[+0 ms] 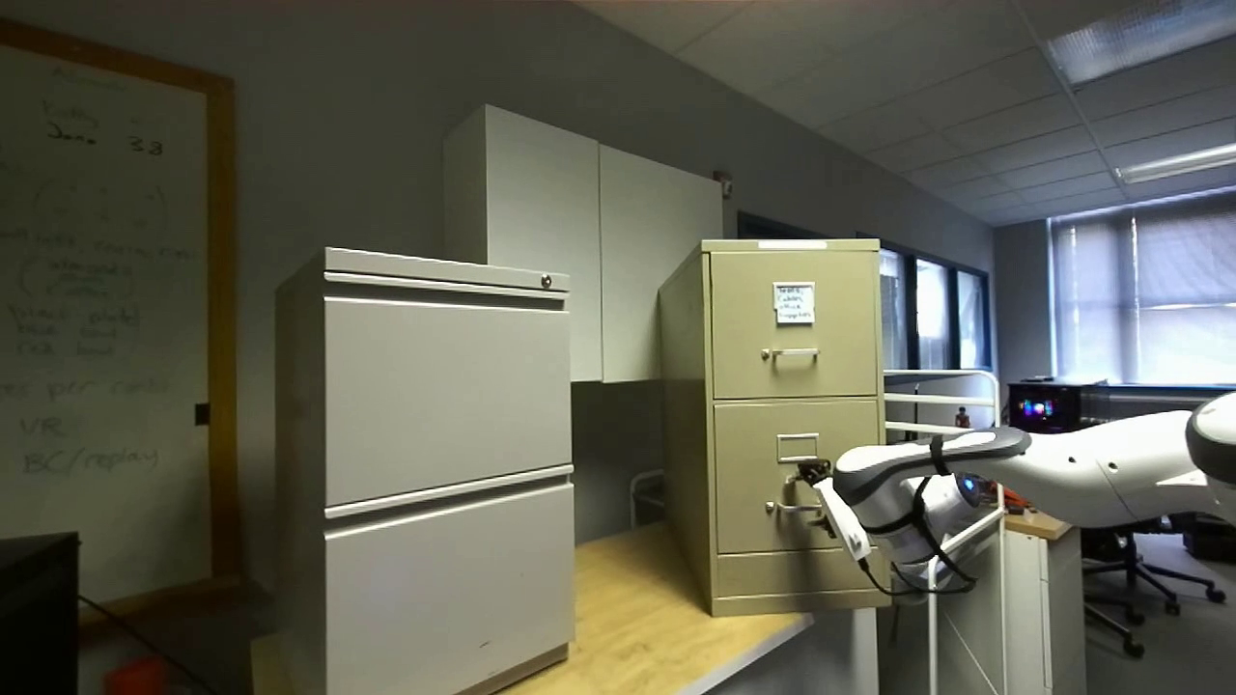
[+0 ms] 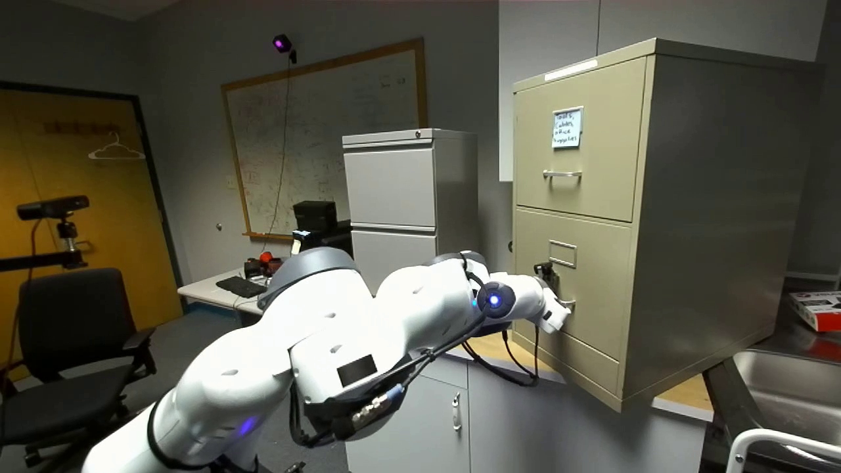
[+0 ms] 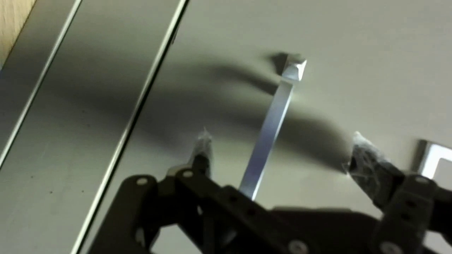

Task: Open the bottom drawer of the left cabinet

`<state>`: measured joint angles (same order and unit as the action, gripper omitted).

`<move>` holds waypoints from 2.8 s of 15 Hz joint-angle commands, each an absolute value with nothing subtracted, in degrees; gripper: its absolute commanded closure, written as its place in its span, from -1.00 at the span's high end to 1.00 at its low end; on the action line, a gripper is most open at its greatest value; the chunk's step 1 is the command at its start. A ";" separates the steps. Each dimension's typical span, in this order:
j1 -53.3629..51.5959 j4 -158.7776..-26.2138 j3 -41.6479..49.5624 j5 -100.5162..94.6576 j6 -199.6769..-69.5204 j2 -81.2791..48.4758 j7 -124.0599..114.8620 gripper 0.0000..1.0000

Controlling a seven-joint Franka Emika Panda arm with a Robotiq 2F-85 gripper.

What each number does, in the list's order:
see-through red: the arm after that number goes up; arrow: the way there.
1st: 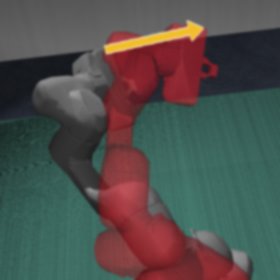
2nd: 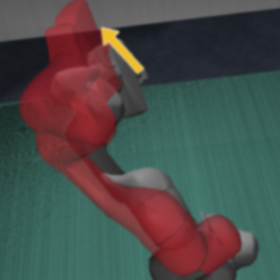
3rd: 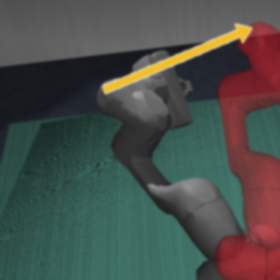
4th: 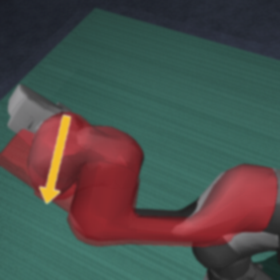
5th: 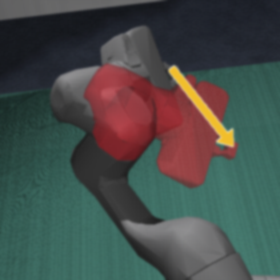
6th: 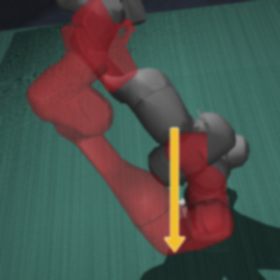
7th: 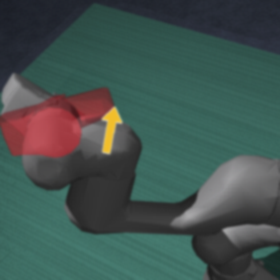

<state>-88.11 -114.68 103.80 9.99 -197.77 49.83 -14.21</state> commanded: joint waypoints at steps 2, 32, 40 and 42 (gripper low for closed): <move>-94.98 -109.71 111.17 16.08 -196.38 46.53 -12.05 0.33; -69.60 -143.32 87.42 39.93 -197.93 14.97 -24.53 -0.98; -56.59 -146.87 70.30 51.46 -200.52 12.04 -21.72 -0.98; -54.16 -147.17 66.82 54.35 -200.93 12.01 -20.79 -0.98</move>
